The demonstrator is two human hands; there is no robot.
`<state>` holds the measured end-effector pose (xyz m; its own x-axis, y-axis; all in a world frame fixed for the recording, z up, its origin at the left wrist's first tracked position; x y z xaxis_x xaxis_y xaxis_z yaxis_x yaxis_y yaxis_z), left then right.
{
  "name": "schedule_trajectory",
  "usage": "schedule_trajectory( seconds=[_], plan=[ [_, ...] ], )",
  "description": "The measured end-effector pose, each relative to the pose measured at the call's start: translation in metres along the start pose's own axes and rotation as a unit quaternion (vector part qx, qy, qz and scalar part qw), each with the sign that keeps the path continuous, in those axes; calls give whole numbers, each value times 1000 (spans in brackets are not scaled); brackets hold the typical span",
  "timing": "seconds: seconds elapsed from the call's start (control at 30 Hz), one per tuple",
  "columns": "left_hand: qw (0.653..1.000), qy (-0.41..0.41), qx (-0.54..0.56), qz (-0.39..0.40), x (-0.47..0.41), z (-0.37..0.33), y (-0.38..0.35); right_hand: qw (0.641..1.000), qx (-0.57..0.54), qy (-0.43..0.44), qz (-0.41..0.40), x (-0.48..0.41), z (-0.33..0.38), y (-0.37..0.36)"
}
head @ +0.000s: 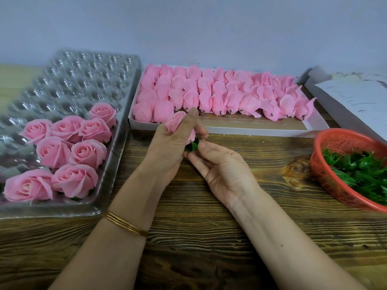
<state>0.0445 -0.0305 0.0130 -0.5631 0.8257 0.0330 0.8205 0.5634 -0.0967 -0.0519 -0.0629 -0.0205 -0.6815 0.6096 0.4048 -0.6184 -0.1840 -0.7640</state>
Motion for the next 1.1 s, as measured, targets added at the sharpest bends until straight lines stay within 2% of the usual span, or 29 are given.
schedule_trajectory(
  seconds=[0.37, 1.1],
  plan=[
    [1000, -5, 5, 3, 0, 2, -3, 1000, 3, 21, 3, -2, 3, 1],
    [998, 57, 11, 36, 2, 7, -6, 998, -32, -39, 43, 0, -2, -8]
  ],
)
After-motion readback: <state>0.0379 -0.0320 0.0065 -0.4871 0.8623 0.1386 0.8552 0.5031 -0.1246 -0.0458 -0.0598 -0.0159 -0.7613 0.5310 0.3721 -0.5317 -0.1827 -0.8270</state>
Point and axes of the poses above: each hand's wrist, its own x-axis away from the middle knuckle, its own y-axis out of the back of the hand, z = x × y, the point moved 8 cm from there along -x, towards the middle knuckle, and after that the axes turned 12 degrees about -x, right-handed, at the moved point
